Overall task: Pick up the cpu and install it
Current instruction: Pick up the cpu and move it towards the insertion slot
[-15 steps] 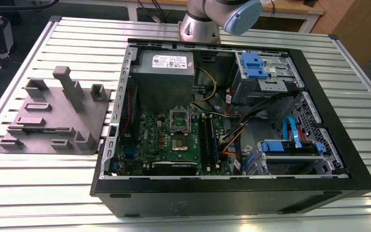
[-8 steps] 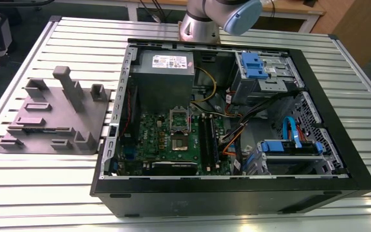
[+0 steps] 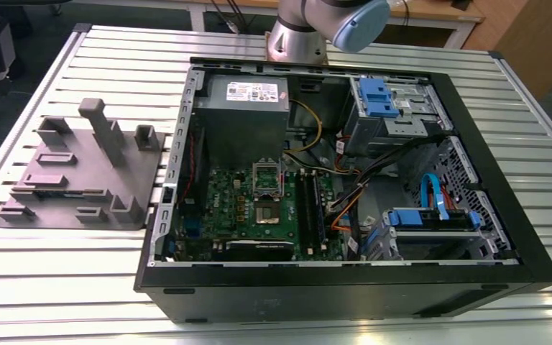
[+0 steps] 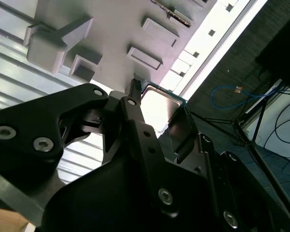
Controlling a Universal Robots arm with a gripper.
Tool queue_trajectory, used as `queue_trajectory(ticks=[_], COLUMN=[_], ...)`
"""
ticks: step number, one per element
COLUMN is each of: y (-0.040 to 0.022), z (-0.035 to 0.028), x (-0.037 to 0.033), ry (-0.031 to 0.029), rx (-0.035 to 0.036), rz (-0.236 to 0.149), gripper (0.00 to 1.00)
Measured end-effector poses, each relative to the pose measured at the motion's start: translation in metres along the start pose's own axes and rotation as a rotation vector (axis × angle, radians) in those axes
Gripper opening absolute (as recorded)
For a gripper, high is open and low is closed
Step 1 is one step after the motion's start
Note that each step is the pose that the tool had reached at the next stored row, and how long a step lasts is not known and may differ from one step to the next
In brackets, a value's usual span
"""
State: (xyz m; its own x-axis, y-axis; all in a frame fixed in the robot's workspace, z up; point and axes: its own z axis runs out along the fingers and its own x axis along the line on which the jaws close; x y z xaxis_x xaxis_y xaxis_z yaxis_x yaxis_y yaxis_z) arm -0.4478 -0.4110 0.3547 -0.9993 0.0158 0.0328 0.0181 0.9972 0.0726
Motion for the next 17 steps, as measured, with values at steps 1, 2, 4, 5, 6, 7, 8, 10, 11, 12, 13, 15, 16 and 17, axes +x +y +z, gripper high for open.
queue_trajectory(ticks=[1,2,4,5,6,7,8,10,11,12,13,15,16,17], y=[0.0,0.0,0.0,0.0,0.0,0.0,0.0,0.0001,0.0,0.0001,0.0001,0.0001,0.0001,0.0001], z=[-0.0004,-0.0003,-0.0004,-0.0004,-0.0004,-0.0004,-0.0004,-0.0004,-0.0004,-0.0004,-0.0004,-0.0006,-0.0006,-0.0005], x=[0.0,0.0,0.0,0.0,0.0,0.0,0.0,0.0,0.0,0.0,0.0,-0.0006,-0.0014,-0.0027], ry=[0.0001,-0.0001,0.0,0.0,0.0,0.0,0.0,0.0,0.0,0.0001,0.0,0.0003,0.0003,0.0001], rx=[0.0001,0.0,0.0,0.0,0.0,0.0,-0.0001,-0.0001,-0.0001,-0.0001,-0.0001,0.0002,0.0003,0.0002], rz=[0.0,0.0,0.0,0.0,0.0,0.0,0.0,0.0,0.0,0.0,0.0,0.0,0.0,0.0], gripper=[0.47,0.47,0.47,0.47,0.47,0.47,0.47,0.47,0.47,0.47,0.47,0.47,0.47,0.47])
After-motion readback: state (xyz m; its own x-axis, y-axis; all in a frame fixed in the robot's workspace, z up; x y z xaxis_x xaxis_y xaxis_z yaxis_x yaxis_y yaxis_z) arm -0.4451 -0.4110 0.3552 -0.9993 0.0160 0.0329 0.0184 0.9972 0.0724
